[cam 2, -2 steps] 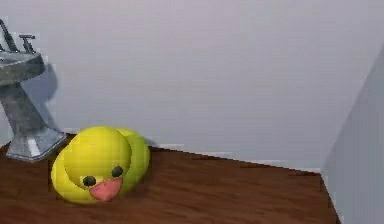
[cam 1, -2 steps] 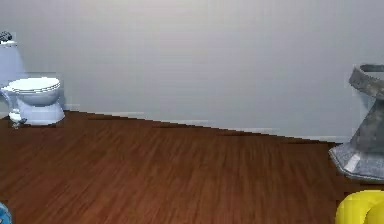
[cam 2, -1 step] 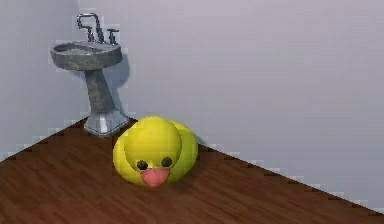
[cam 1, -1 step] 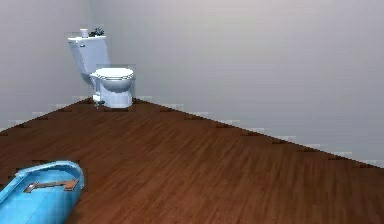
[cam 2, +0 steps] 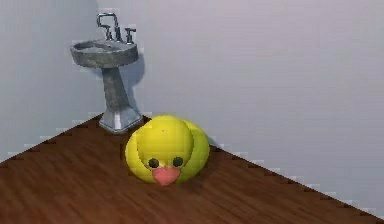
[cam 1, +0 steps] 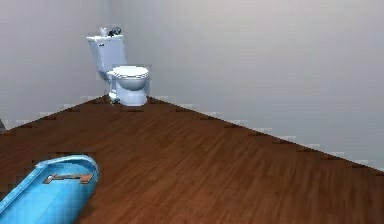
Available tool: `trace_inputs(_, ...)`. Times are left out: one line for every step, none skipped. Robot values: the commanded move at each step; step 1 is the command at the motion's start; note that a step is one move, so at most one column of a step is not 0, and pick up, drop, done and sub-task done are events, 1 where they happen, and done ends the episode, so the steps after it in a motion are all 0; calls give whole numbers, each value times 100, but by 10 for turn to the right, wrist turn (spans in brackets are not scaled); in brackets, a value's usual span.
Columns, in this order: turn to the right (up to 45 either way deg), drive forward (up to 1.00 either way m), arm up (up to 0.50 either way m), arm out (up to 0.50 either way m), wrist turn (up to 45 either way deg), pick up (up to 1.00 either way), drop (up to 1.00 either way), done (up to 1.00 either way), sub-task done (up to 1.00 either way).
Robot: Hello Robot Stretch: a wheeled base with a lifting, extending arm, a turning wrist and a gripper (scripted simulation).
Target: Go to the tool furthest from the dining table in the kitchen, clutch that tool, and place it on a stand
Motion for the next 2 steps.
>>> trace_inputs(0, 10, 0, 0, 0, 0, 0, 0, 0)
trace_inputs(-210, 0, 0, 0, 0, 0, 0, 0, 0)
